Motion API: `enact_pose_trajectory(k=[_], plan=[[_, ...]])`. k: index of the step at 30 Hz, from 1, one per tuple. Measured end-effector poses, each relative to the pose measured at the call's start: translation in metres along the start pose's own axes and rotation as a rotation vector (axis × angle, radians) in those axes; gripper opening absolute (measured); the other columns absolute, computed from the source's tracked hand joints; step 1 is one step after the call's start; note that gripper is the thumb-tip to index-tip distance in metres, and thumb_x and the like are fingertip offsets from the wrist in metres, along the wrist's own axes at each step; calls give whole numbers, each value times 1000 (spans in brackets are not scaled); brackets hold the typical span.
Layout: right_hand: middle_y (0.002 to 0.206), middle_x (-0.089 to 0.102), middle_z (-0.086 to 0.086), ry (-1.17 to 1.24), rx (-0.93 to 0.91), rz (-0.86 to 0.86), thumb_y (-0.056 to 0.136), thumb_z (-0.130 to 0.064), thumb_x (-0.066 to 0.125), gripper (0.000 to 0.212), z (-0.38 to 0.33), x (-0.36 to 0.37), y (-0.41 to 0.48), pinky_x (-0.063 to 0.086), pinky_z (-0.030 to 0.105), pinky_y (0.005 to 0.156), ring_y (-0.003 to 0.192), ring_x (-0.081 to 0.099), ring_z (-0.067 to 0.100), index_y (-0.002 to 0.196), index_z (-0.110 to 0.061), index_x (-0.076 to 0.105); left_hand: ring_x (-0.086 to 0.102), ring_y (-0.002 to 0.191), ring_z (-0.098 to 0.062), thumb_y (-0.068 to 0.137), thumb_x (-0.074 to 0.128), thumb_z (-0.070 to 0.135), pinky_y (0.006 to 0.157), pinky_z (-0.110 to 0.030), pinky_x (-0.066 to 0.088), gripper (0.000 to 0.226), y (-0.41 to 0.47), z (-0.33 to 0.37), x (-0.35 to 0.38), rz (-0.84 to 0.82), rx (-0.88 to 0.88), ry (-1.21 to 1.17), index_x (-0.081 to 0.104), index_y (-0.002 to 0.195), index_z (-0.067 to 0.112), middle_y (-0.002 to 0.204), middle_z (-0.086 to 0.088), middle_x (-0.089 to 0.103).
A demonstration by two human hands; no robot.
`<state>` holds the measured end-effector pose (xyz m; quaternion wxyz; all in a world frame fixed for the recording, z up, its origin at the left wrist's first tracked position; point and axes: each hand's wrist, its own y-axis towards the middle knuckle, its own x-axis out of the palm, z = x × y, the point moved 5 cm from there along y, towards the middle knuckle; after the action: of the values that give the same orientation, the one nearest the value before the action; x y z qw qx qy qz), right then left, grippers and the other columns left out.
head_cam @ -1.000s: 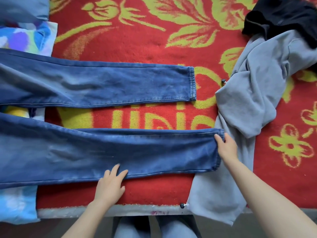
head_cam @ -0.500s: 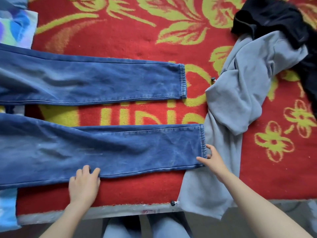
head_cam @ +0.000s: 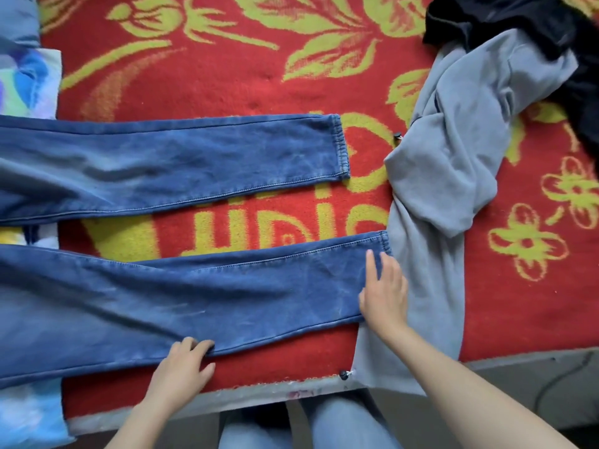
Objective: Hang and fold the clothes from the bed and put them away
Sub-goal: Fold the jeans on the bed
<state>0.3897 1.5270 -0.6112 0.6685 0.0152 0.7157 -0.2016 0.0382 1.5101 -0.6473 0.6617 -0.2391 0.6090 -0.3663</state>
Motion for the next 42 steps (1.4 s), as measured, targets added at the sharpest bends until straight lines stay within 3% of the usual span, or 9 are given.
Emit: enact_pose_trajectory(k=[3, 6, 10, 14, 22, 28, 31, 34, 42], plan=[[113, 63, 24, -73, -269, -138, 41, -14, 85, 70, -42, 8, -3, 54, 40, 69, 101, 64, 37, 109, -8, 69, 39, 121, -11, 94, 44, 42, 96, -22, 36, 47, -2, 4, -1, 49, -34, -16, 38, 140, 32, 130, 11, 43], [134, 41, 14, -128, -385, -439, 84, -23, 54, 45, -57, 36, -14, 38, 35, 85, 119, 42, 26, 129, -16, 48, 33, 129, -10, 94, 41, 44, 100, -23, 33, 49, -6, 6, -1, 75, -76, 49, 34, 142, 34, 139, 11, 37], [116, 47, 11, -173, -330, -358, 84, -16, 52, 24, -69, 37, -13, 34, 34, 71, 104, 48, 27, 107, -13, 52, 9, 144, -17, 94, 38, 47, 112, -34, 18, 55, -11, -8, 6, 55, -198, 136, 22, 146, 40, 157, 4, 11], [66, 59, 10, -160, -482, -213, 21, -9, 85, 45, -107, 20, -21, 31, 26, 40, 52, 56, 26, 61, -11, 65, -4, 146, -24, 95, 38, 46, 115, -43, 8, 62, -15, -31, 11, 26, -266, 151, 7, 149, 41, 159, -3, -7], [107, 66, 22, -290, -663, -373, 36, -52, 88, 81, -196, 49, -60, 54, 32, 69, 97, 66, 32, 107, -19, 71, -6, 146, -28, 94, 41, 43, 114, -49, 8, 71, -30, -159, -19, 153, -343, 333, -1, 150, 33, 159, -7, -9], [85, 69, 15, -286, -516, -350, 4, -20, 91, 81, -218, 53, -67, 48, 29, 46, 70, 67, 28, 83, -19, 75, 44, 124, -49, 48, 92, 15, 93, -69, 28, 81, -55, -259, -76, 377, -260, 238, 63, 124, 14, 138, -21, 48], [72, 61, 7, -282, -380, -291, 24, -3, 88, 56, -211, 41, -61, 44, 33, 44, 61, 60, 27, 76, -14, 69, 61, 91, -54, 25, 96, 4, 74, -65, 44, 76, -54, -274, -93, 474, -103, 241, 74, 98, 3, 109, -26, 66], [106, 57, -3, -293, -57, -330, 83, -12, 55, 33, -179, 34, -53, 37, 32, 82, 105, 53, 20, 113, -24, 55, 65, 73, -47, 33, 90, 5, 57, -55, 50, 60, -49, -290, -104, 582, -11, 209, 73, 91, -1, 91, -22, 71], [109, 60, 2, -40, 261, -161, 95, -13, 39, 28, -146, 6, -6, 32, 36, 85, 108, 51, 24, 117, -21, 56, 63, 74, -43, 88, 48, 23, 70, -46, 40, 34, -39, -326, -170, 962, -332, -147, 71, 92, -1, 82, -27, 69]])
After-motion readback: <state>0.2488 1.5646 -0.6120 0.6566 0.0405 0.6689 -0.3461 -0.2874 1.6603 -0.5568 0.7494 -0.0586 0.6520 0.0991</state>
